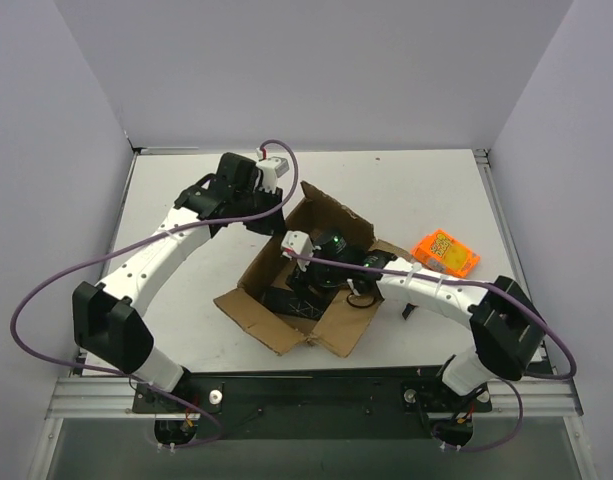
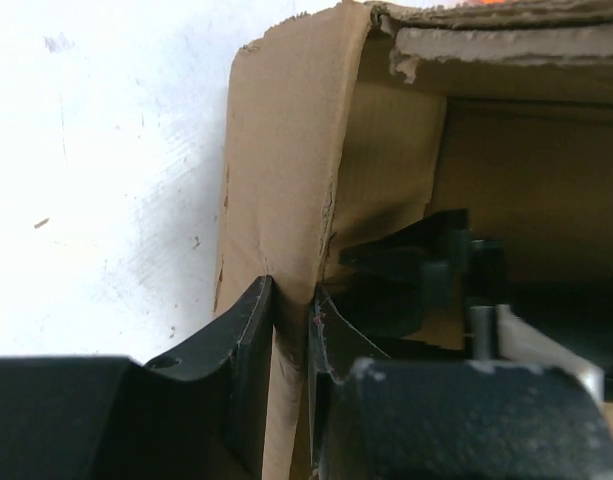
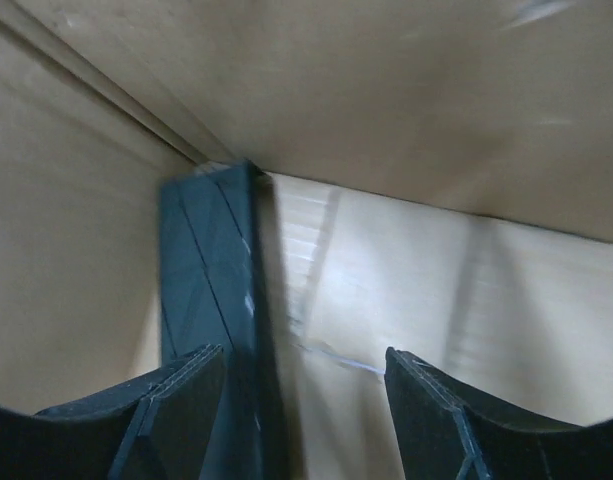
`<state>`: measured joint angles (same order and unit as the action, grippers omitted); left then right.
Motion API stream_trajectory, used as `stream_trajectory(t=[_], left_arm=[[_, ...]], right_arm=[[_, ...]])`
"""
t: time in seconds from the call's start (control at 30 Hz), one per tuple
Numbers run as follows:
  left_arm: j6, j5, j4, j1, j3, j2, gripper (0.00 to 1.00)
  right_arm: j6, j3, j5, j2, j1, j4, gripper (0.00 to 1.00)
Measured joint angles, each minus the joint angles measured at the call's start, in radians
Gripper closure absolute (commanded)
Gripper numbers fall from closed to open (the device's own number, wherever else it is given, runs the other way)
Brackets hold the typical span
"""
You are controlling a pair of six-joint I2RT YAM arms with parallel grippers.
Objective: Unpack the express box
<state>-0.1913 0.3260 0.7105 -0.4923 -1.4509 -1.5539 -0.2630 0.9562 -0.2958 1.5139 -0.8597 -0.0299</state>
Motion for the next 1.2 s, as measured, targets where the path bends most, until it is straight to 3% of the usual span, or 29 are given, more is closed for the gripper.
stream_trajectory(t=[0.2, 0.4, 0.73, 0.87, 1.0, 1.1, 1.2], left_arm=[[-0.036, 0.0, -0.101, -0.006, 0.052, 0.037, 1.0], [-0.061, 0.0, -0.1, -0.006, 0.082, 0.026, 1.0], [-0.063, 0.018, -0.103, 0.01, 0.027, -0.084, 1.0], [-0.066, 0.027, -0.101, 0.01, 0.013, -0.116, 1.0], [-0.065, 0.039, -0.077, 0.017, -0.01, -0.131, 1.0], [-0.065, 0.04, -0.072, 0.018, -0.013, -0.132, 1.0], [-0.065, 0.047, -0.071, 0.024, -0.013, -0.134, 1.0]], right_arm=[[-0.008, -0.032, 0.0, 0.027, -0.001, -0.069, 0.32], [-0.092, -0.034, -0.063, 0.079, -0.013, -0.068, 0.32], [-0.37, 0.101, -0.343, 0.219, 0.014, 0.191, 0.33], [-0.458, 0.137, -0.386, 0.284, 0.011, 0.283, 0.36], [-0.476, 0.174, -0.378, 0.31, 0.006, 0.326, 0.68], [-0.472, 0.178, -0.368, 0.31, 0.006, 0.33, 0.86], [-0.454, 0.179, -0.358, 0.301, 0.008, 0.331, 0.99]])
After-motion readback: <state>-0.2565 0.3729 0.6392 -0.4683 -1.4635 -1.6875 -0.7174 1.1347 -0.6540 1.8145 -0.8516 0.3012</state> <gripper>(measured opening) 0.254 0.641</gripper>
